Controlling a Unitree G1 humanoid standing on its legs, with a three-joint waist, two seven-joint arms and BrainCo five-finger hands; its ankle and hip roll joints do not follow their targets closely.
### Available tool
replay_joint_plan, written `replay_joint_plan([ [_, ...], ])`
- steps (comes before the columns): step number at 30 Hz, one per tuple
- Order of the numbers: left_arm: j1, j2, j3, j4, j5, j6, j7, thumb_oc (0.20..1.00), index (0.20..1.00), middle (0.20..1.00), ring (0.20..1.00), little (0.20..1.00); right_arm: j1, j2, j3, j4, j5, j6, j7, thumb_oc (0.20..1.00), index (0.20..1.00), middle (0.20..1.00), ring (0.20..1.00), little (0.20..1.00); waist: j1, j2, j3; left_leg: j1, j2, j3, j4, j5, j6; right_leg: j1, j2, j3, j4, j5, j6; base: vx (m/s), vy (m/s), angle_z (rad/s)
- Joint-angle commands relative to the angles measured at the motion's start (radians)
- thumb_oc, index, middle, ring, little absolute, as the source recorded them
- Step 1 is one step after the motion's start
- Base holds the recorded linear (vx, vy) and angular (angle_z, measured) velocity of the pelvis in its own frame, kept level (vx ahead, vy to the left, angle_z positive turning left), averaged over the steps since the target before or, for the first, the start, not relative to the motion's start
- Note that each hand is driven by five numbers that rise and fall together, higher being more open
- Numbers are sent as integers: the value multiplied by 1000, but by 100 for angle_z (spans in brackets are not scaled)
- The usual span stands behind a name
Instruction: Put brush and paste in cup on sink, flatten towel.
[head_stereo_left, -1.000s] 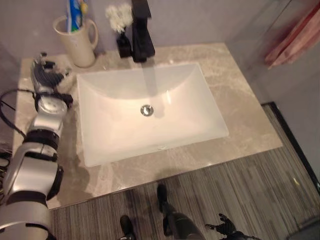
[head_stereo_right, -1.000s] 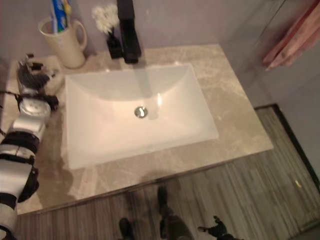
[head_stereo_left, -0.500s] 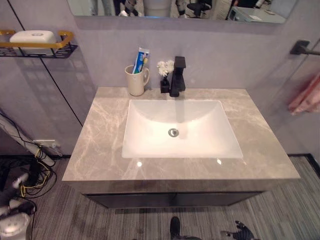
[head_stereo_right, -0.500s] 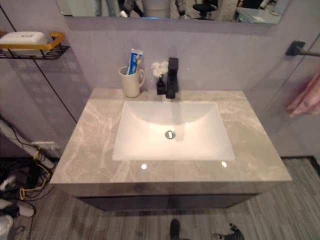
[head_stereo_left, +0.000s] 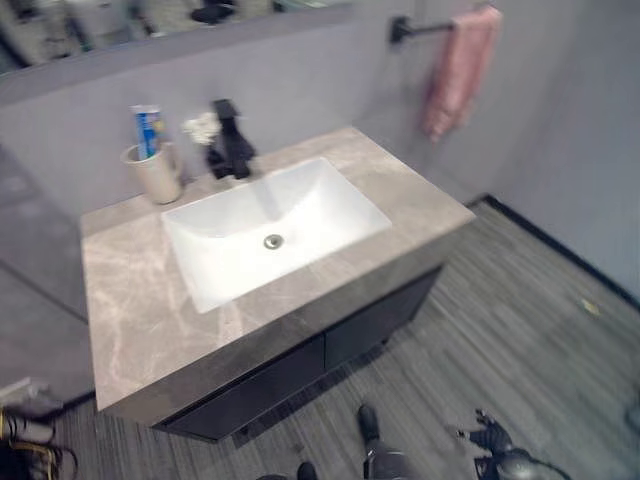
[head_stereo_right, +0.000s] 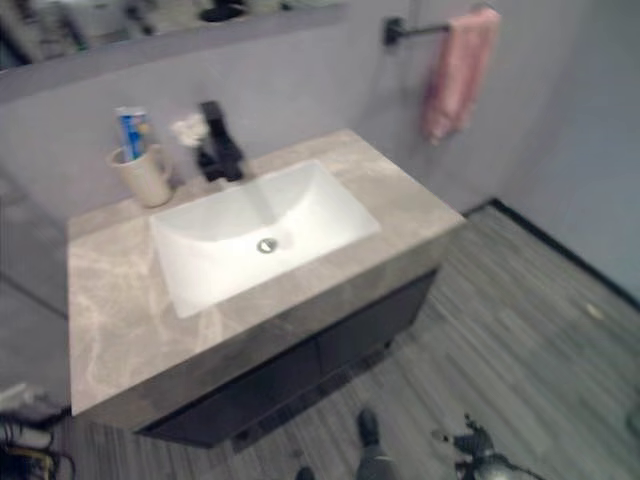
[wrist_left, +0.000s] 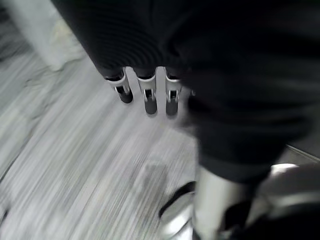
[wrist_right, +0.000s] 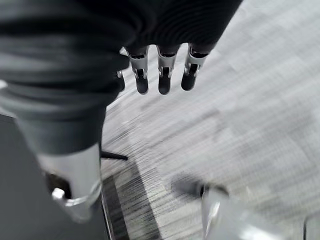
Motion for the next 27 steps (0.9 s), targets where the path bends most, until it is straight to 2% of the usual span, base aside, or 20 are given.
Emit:
replay_joint_plan([
  [1,-5,43,21,-15,-3,-34,-4,1000,1000,1000,1000,1000,34,-26,21,6,13,-17,-25,1000,1000,1000,1000,1000,1,-66,-7,32,-9,-8,-70,39,-79,165,45,-5,-90,33,13,-216,-53,-102],
  [2,-20,47,14,-63,-35,-45,7,1000,1000,1000,1000,1000,35,-20,16,21,31,-24,-39,1000,1000,1000,1000,1000,16,-61,-16,21,13,55,-79,52,-83,196,24,-105,-85,-4,1,-207,-43,-144],
  [3,-20,42,19,-63,-40,-41,5,1000,1000,1000,1000,1000,33,-18,23,22,30,-24,-35,1000,1000,1000,1000,1000,24,-61,-23,20,17,69,-94,60,-85,203,34,-108,-101,-13,1,-98,-51,-174],
  [4,-24,42,16,-71,-46,-41,11,1000,1000,1000,1000,1000,30,-16,28,28,30,-23,-43,1000,1000,1000,1000,1000,34,-64,-31,42,21,100,-115,46,-90,231,29,-138,-110,-31,18,-38,-56,-183],
  [6,-34,45,9,-105,-35,-44,17,1000,1000,1000,1000,1000,28,-12,34,29,32,-22,-45,1000,1000,1000,1000,1000,40,-70,-47,40,32,167,-108,32,-89,239,34,-162,-139,-27,26,-32,-121,-181],
  [7,-47,51,23,-120,-46,-46,28,1000,1000,1000,1000,1000,34,-11,28,39,46,-24,-49,1000,1000,1000,1000,1000,27,-69,-59,44,36,217,-104,27,-95,243,55,-135,-191,-16,33,-21,-119,-150],
  [8,-47,51,23,-120,-46,-46,28,1000,1000,1000,1000,1000,34,-10,28,40,46,-24,-49,1000,1000,1000,1000,1000,30,-69,-59,44,37,220,-104,27,-95,244,56,-132,-194,-14,32,14,-119,-143],
  [11,-82,70,42,-140,-77,-51,44,1000,1000,1000,1000,1000,65,-14,23,32,51,-27,-52,1000,1000,1000,1000,1000,8,-67,-57,27,58,221,-53,23,-108,247,96,-52,-216,-22,11,46,-153,-85],
  [13,-104,91,54,-201,-97,-64,62,1000,1000,1000,1000,1000,92,-21,19,-2,64,-35,-50,1000,1000,1000,1000,1000,-3,-81,-40,-20,95,223,85,-8,-119,255,105,-16,-226,-25,-6,14,-273,-26],
  [14,-110,109,71,-263,-137,-74,71,1000,1000,1000,1000,1000,105,-39,23,-50,80,-43,-45,1000,1000,1000,1000,1000,7,-88,-8,-72,145,163,255,-13,-142,270,130,10,-219,-46,-31,0,-249,-16],
  [15,-109,110,71,-264,-137,-73,71,1000,1000,1000,1000,1000,105,-39,22,-51,80,-42,-45,1000,1000,1000,1000,1000,6,-87,-7,-74,148,161,262,-15,-144,271,132,10,-218,-47,-32,-66,-210,-29],
  [16,-114,120,83,-301,-169,-86,91,1000,1000,1000,1000,1000,100,-48,25,-61,85,-47,-52,1000,1000,1000,1000,1000,21,-94,8,-103,129,97,302,21,-140,264,138,20,-206,-43,-52,-51,-80,-64],
  [18,-120,123,91,-333,-225,-93,95,1000,1000,1000,1000,1000,95,-57,17,-68,86,-46,-61,1000,1000,1000,1000,1000,48,-91,26,-150,63,-44,302,34,-140,271,153,52,-172,-66,-58,8,-68,-80],
  [20,-119,133,103,-368,-263,-104,104,1000,1000,1000,1000,1000,104,-53,-10,-92,131,-56,-60,1000,1000,1000,1000,1000,47,-92,38,-209,85,-52,268,40,-130,269,153,55,-130,-93,-58,73,-31,-53],
  [21,-117,141,105,-388,-272,-108,108,1000,1000,1000,1000,1000,98,-50,-15,-93,148,-63,-62,1000,1000,1000,1000,1000,57,-83,48,-236,81,-69,245,61,-127,263,169,60,-88,-118,-68,77,-5,-10],
  [22,-118,144,111,-404,-284,-115,112,1000,1000,1000,1000,1000,80,-48,-6,-106,159,-71,-56,1000,1000,1000,1000,1000,65,-86,67,-270,62,-102,312,53,-122,241,175,72,-31,-130,-77,63,0,-1],
  [23,-121,148,115,-404,-293,-114,120,1000,1000,1000,1000,1000,77,-45,0,-108,158,-73,-57,1000,1000,1000,1000,1000,63,-88,74,-265,68,-97,321,50,-122,232,179,70,-1,-147,-82,35,2,-20],
  [24,-137,146,106,-406,-306,-114,123,1000,1000,1000,1000,1000,70,-38,-2,-113,170,-76,-62,1000,1000,1000,1000,1000,56,-92,82,-269,76,-81,358,34,-117,229,170,59,20,-164,-83,64,46,-45],
  [27,-128,132,93,-412,-311,-124,114,1000,1000,1000,1000,1000,44,-26,-2,-83,179,-80,-74,1000,1000,1000,1000,1000,56,-87,76,-231,48,-78,335,-28,-90,220,155,70,39,-176,-76,127,149,-7],
])
